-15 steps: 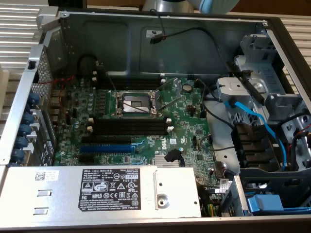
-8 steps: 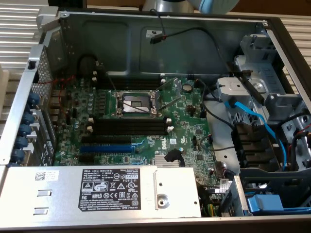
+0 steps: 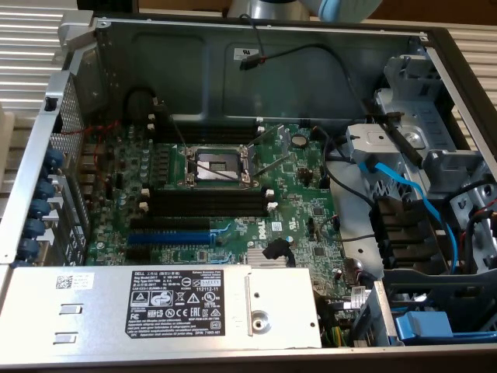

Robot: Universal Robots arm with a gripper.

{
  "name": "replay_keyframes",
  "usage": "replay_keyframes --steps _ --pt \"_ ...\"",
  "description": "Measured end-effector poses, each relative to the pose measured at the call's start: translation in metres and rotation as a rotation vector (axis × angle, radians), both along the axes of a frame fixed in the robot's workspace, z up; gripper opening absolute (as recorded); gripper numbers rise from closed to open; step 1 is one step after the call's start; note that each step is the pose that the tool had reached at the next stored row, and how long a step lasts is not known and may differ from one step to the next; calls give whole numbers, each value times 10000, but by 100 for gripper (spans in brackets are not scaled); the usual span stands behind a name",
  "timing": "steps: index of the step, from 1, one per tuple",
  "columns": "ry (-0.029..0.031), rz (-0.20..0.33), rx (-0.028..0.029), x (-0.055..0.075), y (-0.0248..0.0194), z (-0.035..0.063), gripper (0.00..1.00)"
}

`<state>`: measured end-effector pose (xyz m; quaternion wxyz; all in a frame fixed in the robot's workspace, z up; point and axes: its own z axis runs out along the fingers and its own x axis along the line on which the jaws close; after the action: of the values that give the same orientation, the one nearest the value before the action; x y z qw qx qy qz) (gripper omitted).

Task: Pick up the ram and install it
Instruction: 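Pick up the ram and move it above insertion slot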

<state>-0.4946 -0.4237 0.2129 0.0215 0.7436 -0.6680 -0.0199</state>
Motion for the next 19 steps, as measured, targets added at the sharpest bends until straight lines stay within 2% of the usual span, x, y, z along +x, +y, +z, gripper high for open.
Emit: replay_keyframes --steps 8,15,19 --pt "0 1 -1 0 0 113 12" --pt "0 0 -32 0 0 185 12" --pt "0 0 -39 0 0 272 12"
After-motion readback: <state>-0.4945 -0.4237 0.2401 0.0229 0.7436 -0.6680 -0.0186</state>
